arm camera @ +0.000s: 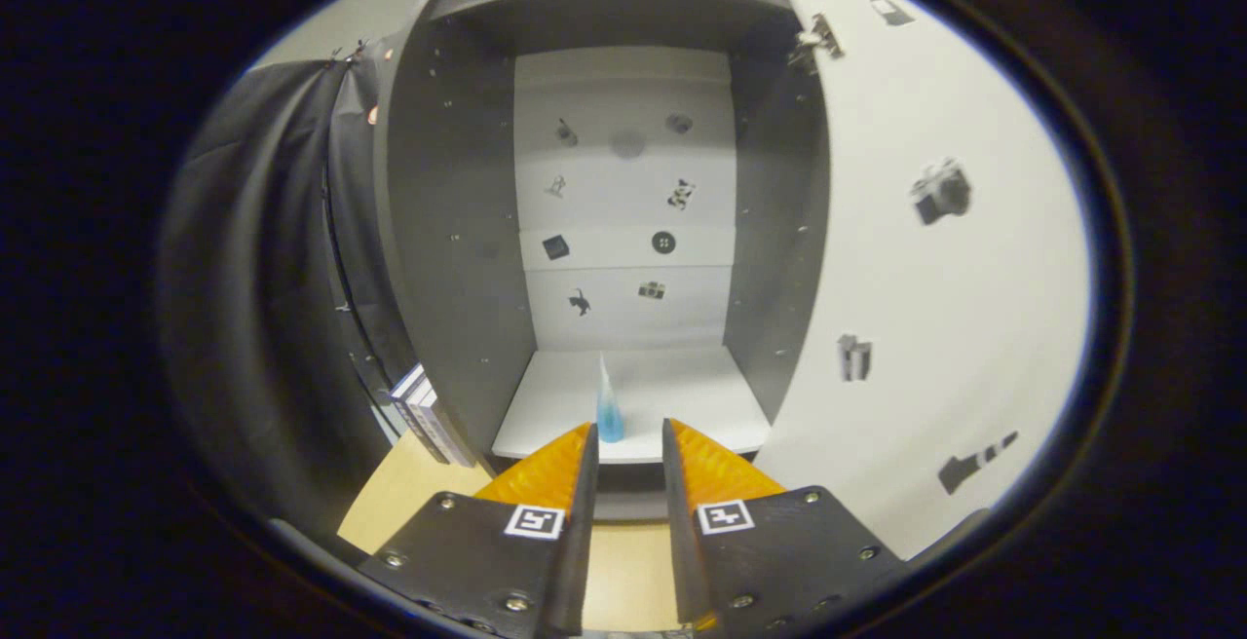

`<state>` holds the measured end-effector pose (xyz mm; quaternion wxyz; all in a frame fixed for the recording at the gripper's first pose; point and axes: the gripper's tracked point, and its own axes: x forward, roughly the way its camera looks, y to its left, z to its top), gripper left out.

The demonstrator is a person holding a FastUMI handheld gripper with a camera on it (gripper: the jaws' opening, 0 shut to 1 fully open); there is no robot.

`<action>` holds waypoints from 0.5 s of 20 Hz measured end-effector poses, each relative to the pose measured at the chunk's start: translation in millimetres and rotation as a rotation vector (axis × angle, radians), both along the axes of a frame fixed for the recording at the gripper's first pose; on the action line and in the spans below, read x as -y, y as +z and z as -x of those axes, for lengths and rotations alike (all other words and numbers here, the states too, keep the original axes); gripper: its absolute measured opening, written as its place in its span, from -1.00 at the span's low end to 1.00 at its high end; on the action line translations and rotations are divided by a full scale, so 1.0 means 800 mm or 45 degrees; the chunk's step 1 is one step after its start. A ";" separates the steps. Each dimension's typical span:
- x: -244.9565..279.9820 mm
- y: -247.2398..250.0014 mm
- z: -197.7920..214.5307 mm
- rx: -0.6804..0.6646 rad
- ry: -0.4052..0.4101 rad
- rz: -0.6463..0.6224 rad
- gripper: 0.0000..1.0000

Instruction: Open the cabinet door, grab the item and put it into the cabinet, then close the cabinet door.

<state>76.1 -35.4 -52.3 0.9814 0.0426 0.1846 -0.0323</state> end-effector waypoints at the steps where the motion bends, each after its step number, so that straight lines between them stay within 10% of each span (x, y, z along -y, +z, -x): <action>1: 0.004 0.007 0.016 0.022 -0.022 -0.001 -0.28; 10: 0.086 0.062 0.171 0.159 -0.273 -0.080 0.30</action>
